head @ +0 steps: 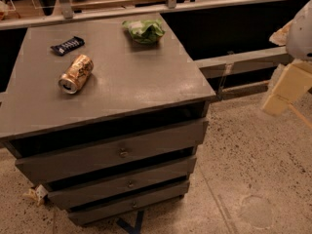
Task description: Move green rice chip bag near orange can
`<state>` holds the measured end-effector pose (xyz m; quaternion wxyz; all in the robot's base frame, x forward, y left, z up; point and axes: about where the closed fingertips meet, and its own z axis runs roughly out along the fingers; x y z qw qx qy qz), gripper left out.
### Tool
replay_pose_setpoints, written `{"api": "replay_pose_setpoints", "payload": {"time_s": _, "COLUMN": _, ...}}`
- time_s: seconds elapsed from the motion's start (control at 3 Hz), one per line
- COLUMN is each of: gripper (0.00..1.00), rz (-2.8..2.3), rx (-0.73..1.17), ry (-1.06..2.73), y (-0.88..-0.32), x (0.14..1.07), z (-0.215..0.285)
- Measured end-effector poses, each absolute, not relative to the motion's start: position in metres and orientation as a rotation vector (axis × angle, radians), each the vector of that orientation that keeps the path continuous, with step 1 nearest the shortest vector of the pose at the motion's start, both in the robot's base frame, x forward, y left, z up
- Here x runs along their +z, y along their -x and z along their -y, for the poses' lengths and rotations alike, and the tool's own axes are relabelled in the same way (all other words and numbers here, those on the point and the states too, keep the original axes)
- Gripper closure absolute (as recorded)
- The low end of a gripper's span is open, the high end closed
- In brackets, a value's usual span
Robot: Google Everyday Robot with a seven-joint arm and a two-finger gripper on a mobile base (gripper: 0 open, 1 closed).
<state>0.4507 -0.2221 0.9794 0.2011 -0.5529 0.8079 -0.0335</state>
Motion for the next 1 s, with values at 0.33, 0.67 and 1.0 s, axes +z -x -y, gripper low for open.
{"api": "replay_pose_setpoints", "payload": {"time_s": 0.33, "gripper": 0.0, "rz": -2.255, "rx": -0.065, "ry": 1.297, "y": -0.473, "x": 0.98, "z": 0.233}}
{"api": "replay_pose_setpoints", "payload": {"time_s": 0.67, "gripper": 0.0, "rz": -2.199, "rx": -0.02, "ry": 1.099, "y": -0.496, "x": 0.977, "z": 0.242}}
{"api": "replay_pose_setpoints", "payload": {"time_s": 1.0, "gripper": 0.0, "rz": -2.091, "rx": 0.019, "ry": 0.951, "y": -0.535, "x": 0.982, "z": 0.249}}
